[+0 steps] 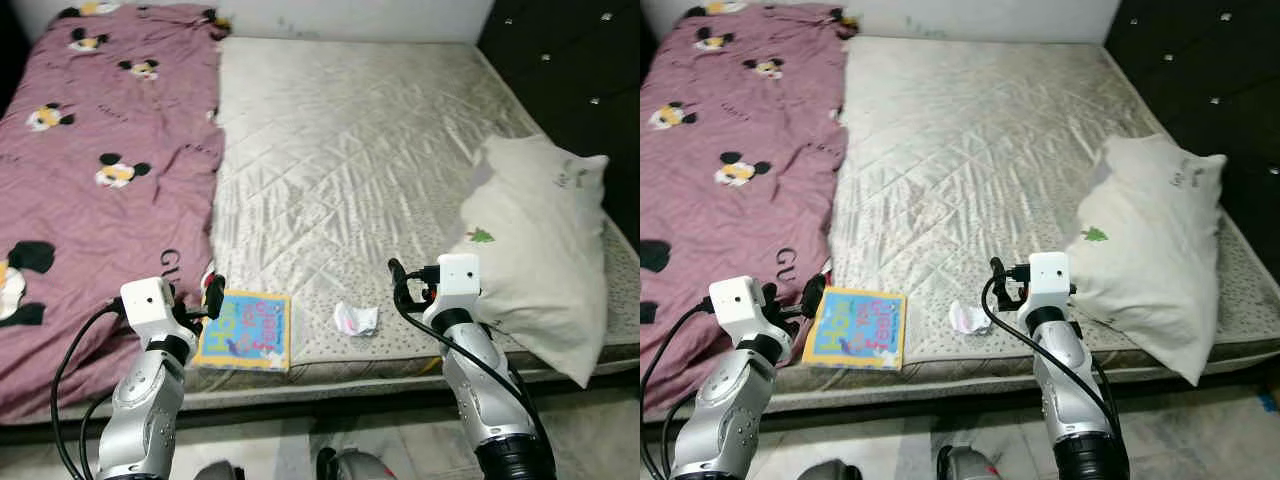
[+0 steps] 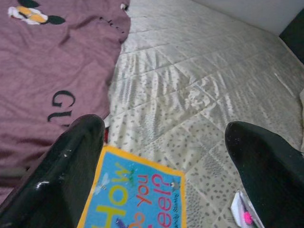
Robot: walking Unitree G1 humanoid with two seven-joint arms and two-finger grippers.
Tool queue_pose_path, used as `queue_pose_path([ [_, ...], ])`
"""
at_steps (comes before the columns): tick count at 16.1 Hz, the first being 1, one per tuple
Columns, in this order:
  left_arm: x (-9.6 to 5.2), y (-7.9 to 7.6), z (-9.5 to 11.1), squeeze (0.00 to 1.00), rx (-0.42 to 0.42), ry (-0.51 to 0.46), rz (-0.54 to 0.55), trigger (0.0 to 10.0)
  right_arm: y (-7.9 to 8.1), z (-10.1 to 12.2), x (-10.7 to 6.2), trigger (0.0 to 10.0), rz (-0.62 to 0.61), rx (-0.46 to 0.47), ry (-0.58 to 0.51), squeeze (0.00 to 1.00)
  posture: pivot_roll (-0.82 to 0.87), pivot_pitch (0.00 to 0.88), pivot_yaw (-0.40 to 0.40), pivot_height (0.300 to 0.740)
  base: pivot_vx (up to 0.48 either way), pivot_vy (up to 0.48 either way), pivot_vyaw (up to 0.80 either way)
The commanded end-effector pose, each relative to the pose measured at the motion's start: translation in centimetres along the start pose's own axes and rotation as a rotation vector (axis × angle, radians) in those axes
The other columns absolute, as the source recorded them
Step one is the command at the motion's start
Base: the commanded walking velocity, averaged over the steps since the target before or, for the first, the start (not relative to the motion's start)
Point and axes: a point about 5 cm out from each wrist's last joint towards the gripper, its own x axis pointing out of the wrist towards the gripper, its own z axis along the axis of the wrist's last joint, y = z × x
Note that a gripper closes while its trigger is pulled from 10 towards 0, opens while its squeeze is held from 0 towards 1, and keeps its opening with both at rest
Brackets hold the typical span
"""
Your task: Clean up the room
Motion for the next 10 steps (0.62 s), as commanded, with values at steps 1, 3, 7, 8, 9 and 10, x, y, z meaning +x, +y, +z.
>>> queue_pose_path([
  [1,-0.20,0.09,-0.21,0.00,0.006,0.010,0.007,10.0,-0.33,-0.32,-0.11,10.0,-0.005,-0.009,0.018,0.00,0.01,0.172,-0.062,0.651,0.000,0.000,0.00],
  [3,-0.17,-0.10,-0.21,0.00,0.010,0.009,0.004,10.0,-0.28,-0.34,-0.10,10.0,-0.001,-0.011,0.019,0.00,0.01,0.172,-0.062,0.632,0.000,0.000,0.00],
  [7,-0.03,-0.18,-0.36,0.00,0.014,0.014,0.004,10.0,-0.16,-0.47,-0.03,10.0,0.012,-0.012,0.024,0.00,0.01,0.159,-0.063,0.602,0.000,0.000,0.00],
  [8,0.00,-0.23,-0.36,0.00,0.013,0.014,0.004,10.0,-0.14,-0.46,-0.02,10.0,0.014,-0.015,0.024,0.00,0.01,0.159,-0.063,0.602,0.000,0.000,0.00],
  [9,0.02,-0.29,-0.36,0.00,0.013,0.015,0.003,10.0,-0.14,-0.46,0.00,10.0,0.015,-0.017,0.026,0.00,0.00,0.161,-0.065,0.602,0.000,0.000,0.00],
  [10,0.03,-0.29,-0.38,0.00,0.010,0.015,0.005,10.0,-0.15,-0.48,0.01,10.0,0.016,-0.017,0.027,0.00,0.00,0.161,-0.065,0.602,0.000,0.000,0.00],
])
